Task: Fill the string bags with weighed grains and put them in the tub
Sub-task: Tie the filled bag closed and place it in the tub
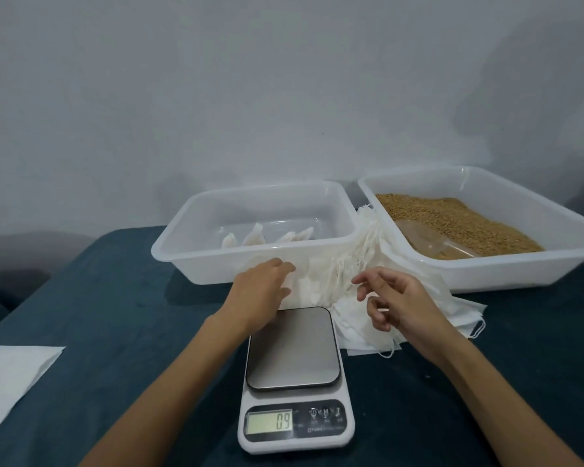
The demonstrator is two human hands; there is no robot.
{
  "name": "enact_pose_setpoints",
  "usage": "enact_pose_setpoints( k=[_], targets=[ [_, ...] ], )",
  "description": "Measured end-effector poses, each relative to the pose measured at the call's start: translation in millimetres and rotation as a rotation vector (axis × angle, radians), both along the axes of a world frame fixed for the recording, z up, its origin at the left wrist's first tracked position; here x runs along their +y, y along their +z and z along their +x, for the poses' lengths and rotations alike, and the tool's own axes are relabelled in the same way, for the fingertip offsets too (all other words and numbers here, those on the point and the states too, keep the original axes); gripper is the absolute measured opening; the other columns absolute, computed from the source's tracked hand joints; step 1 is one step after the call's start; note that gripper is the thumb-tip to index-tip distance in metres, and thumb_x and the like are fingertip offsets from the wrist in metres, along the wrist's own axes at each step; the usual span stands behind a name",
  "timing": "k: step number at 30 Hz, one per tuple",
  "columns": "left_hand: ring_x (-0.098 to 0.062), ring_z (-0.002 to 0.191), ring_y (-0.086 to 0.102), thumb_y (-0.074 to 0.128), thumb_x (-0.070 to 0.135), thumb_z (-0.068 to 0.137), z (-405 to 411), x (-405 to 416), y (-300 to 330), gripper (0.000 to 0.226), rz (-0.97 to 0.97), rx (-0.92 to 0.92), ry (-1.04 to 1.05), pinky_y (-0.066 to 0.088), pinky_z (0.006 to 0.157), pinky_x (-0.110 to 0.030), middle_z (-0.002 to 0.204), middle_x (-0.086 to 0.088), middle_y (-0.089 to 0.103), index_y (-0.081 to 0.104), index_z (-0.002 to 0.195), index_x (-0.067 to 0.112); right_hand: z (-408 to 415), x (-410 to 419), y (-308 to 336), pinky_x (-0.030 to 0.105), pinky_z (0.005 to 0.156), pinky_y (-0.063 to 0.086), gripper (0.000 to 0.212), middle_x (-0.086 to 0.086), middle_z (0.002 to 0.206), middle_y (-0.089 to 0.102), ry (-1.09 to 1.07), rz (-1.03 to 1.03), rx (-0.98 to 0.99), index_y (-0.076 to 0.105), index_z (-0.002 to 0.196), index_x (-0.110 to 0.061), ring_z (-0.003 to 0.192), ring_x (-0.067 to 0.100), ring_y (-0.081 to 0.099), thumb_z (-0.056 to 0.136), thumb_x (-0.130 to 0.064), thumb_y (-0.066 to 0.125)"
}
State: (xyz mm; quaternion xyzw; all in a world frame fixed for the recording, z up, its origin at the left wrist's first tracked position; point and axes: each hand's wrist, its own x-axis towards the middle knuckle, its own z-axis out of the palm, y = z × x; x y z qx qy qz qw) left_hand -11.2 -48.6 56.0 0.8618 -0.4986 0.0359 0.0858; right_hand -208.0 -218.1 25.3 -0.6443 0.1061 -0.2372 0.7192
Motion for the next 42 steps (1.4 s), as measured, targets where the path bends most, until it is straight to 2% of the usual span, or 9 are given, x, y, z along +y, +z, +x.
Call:
enact_pose_setpoints(
  k=[9,15,18,21,25,29,32,37,42],
  targets=[
    [-0.028,0.102,0.060,0.062,0.023,0.102,14,-16,-11,0.008,0.018,-0.037,-0.012,0.043,0.075,-0.035,0.109,0.002,0.058,0.067,0.107,0.018,2,-3,-5,0.025,0.046,0.038,0.045,0.007,0.087,0.063,0.017,-0.028,0.011,0.073,0.105,-0.011,0.052,0.016,0.044,0.091,-0.053,0.064],
    [-0.027,0.065,0.051,0.056,0.017,0.105,-4,-9,5,0.018,-0.510,-0.073,-0.039,0.044,0.062,-0.042,0.074,0.003,0.059,0.047,0.090,0.017,2,-2,-5,0.025,0.047,0.039,0.036,0.007,0.090,0.063,0.016,-0.043,0.018,0.073,0.105,-0.012,0.053,0.016,0.044,0.097,-0.045,0.061],
    [-0.012,0.058,0.053,0.064,0.017,0.102,-19,-9,20,0.016,-0.862,0.318,-0.061,0.042,0.053,-0.024,0.074,0.006,0.065,0.054,0.090,0.021,1,2,-2,0.027,0.048,0.041,0.033,0.006,0.104,0.068,0.021,-0.044,0.019,0.073,0.112,-0.018,0.057,0.017,0.047,0.092,-0.044,0.069],
    [-0.010,0.047,0.047,0.070,0.015,0.099,-44,-13,12,0.014,-0.807,0.849,-0.116,0.034,0.042,-0.020,0.068,0.008,0.061,0.060,0.095,0.024,2,6,-2,0.028,0.049,0.045,0.046,-0.001,0.119,0.070,0.072,-0.001,0.014,0.066,0.126,-0.021,0.065,0.018,0.053,0.085,-0.040,0.078],
    [-0.015,0.046,0.042,0.070,0.012,0.099,-56,-12,-9,0.018,-0.768,1.112,-0.117,0.030,0.041,-0.022,0.067,0.000,0.058,0.062,0.114,0.018,4,11,-2,0.027,0.046,0.041,0.015,-0.001,0.083,0.066,0.059,0.005,0.006,0.075,0.103,-0.020,0.063,0.017,0.054,0.091,-0.029,0.075],
    [-0.010,0.046,0.041,0.072,0.009,0.097,-45,-6,-16,0.025,-0.893,1.129,-0.009,0.033,0.042,-0.020,0.066,0.005,0.058,0.062,0.119,0.018,9,7,-7,0.025,0.043,0.038,0.028,0.010,0.072,0.049,-0.051,0.025,0.030,0.069,0.097,0.005,0.052,0.016,0.049,0.088,-0.022,0.074],
    [-0.010,0.048,0.045,0.077,0.012,0.093,-39,-1,-19,0.030,-0.899,1.087,0.026,0.034,0.043,-0.019,0.075,0.001,0.064,0.062,0.116,0.025,8,6,-7,0.024,0.042,0.038,0.017,0.006,0.067,0.051,-0.080,0.040,0.014,0.070,0.088,-0.004,0.048,0.016,0.048,0.084,-0.020,0.077],
    [-0.010,0.064,0.047,0.084,0.017,0.085,-46,0,-19,0.038,-0.960,0.630,0.050,0.045,0.064,-0.016,0.096,0.010,0.059,0.059,0.106,0.035,11,12,-5,0.025,0.043,0.036,0.020,-0.002,0.062,0.050,-0.147,-0.011,-0.018,0.060,0.076,-0.012,0.049,0.014,0.041,0.086,-0.015,0.078],
    [-0.008,0.068,0.056,0.079,0.015,0.091,-56,1,-14,0.015,-0.921,0.822,-0.217,0.045,0.053,-0.024,0.080,0.004,0.066,0.068,0.083,0.021,21,31,-3,0.026,0.041,0.037,0.017,0.003,0.069,0.054,-0.202,-0.101,-0.095,0.064,0.088,-0.008,0.048,0.014,0.044,0.084,-0.012,0.081]
  ],
)
